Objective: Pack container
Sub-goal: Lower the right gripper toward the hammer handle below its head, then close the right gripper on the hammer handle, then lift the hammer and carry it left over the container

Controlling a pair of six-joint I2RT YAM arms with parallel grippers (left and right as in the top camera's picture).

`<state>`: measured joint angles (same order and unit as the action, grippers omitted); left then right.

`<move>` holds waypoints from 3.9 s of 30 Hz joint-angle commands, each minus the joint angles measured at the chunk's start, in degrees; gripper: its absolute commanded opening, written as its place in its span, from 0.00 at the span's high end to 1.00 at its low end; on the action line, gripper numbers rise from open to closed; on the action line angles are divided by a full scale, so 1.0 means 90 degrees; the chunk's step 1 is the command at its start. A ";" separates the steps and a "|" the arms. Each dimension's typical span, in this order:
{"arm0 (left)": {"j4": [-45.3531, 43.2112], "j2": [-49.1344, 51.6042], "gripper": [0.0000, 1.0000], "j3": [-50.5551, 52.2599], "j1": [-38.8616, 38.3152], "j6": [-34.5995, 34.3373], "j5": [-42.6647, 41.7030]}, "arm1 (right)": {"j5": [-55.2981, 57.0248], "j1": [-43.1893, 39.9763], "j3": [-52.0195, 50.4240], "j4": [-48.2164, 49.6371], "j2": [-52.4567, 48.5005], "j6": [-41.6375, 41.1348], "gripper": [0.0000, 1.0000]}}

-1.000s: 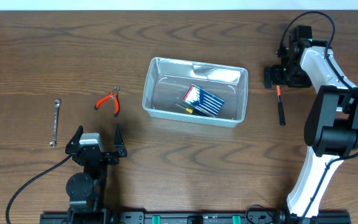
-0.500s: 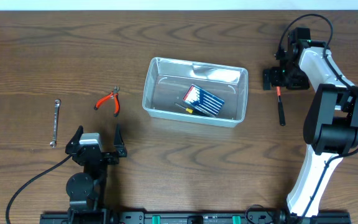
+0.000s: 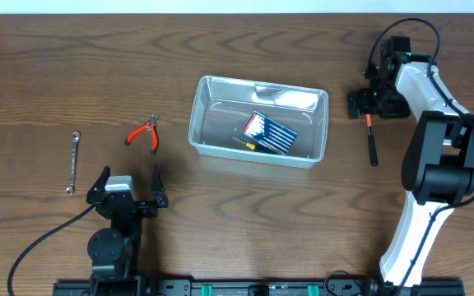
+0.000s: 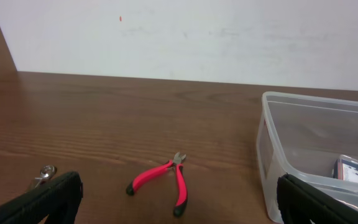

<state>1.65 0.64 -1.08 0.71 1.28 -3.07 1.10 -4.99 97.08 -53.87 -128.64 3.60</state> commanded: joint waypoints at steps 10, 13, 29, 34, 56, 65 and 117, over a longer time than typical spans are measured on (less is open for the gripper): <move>0.0243 -0.0034 0.02 0.0095 0.0022 -0.0036 -0.0041 | 0.0447 0.0017 -0.0061 -0.0022 -0.0262 0.0131 0.32; 0.0243 -0.0034 0.02 0.0095 0.0022 -0.0036 -0.0041 | 0.0447 0.0017 -0.0061 -0.0024 -0.0262 0.0131 0.37; 0.0243 -0.0034 0.02 0.0095 0.0022 -0.0036 -0.0041 | 0.0442 0.0017 -0.0061 0.0019 -0.0262 0.0131 0.65; 0.0243 -0.0034 0.02 0.0095 0.0022 -0.0036 -0.0039 | 0.0359 0.0019 -0.0061 0.0068 -0.0262 0.0129 0.72; 0.0243 -0.0034 0.02 0.0095 0.0022 -0.0036 -0.0041 | 0.0325 0.0029 0.0010 0.0083 -0.0262 0.0129 0.92; 0.0243 -0.0034 0.02 0.0095 0.0022 -0.0036 -0.0041 | 0.0328 0.0104 0.0362 -0.0087 -0.0255 0.0131 0.99; 0.0243 -0.0034 0.02 0.0095 0.0022 -0.0036 -0.0041 | -0.1311 0.3633 0.6302 -0.3966 -0.0243 0.3264 0.99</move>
<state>1.65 0.64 -1.10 0.71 1.28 -3.07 -6.79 26.87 152.86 -89.12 -131.22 30.28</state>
